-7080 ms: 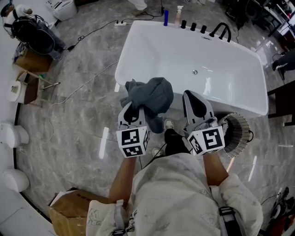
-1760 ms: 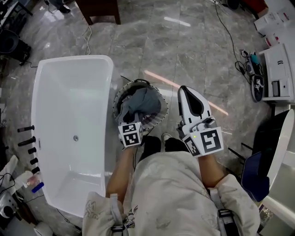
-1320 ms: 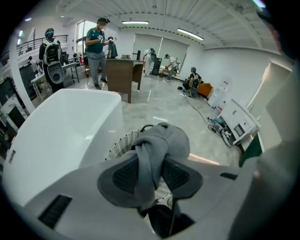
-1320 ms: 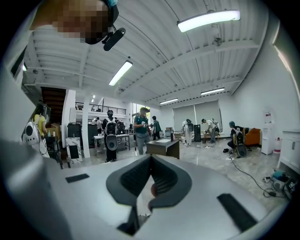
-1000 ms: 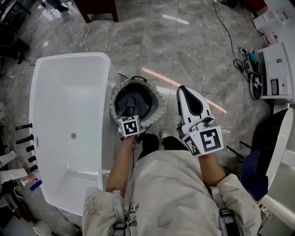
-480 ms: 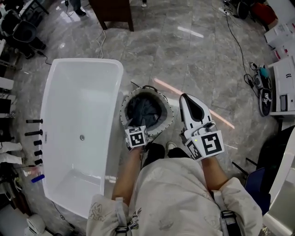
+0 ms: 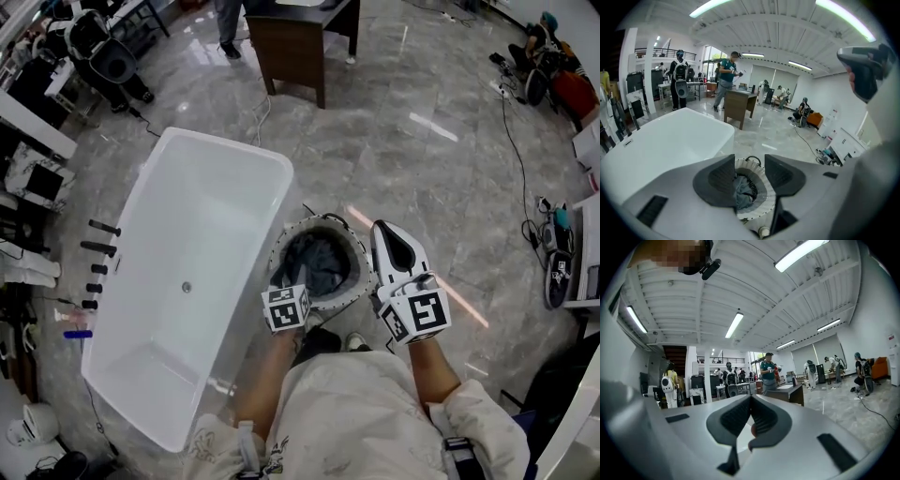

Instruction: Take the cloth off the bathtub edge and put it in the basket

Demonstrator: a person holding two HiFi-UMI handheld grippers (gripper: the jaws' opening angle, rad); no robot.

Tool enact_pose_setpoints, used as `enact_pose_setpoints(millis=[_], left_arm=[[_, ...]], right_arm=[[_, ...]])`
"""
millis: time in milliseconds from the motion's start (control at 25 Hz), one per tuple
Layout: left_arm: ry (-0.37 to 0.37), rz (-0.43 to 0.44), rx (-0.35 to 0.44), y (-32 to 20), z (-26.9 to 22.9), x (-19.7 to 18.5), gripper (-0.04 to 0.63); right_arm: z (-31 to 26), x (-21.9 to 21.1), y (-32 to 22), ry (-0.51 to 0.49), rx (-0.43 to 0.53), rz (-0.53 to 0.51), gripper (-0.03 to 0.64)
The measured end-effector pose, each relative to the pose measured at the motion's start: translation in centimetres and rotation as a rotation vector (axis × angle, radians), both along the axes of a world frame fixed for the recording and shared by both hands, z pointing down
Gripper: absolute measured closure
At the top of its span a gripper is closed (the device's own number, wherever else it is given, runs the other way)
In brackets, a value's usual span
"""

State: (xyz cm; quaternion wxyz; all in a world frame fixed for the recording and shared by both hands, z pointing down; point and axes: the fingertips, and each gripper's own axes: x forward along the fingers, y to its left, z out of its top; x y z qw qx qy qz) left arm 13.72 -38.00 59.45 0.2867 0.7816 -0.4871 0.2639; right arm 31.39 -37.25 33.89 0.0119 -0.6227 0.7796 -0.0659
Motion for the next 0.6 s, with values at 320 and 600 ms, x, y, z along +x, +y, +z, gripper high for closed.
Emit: enact_pose_setpoints(millis=[320, 600], left_arm=[[0.017, -0.15, 0.19, 0.8, -7.5, -3.2, 0.399], [0.008, -0.259, 0.383, 3.4, -15.5, -6.4, 0.4]], right_arm=[[-1.7, -1.9, 0.3, -0.007, 0.039, -0.106, 0.629], [-3.7, -3.5, 1.5, -0.019, 0.082, -0.184, 0.629]])
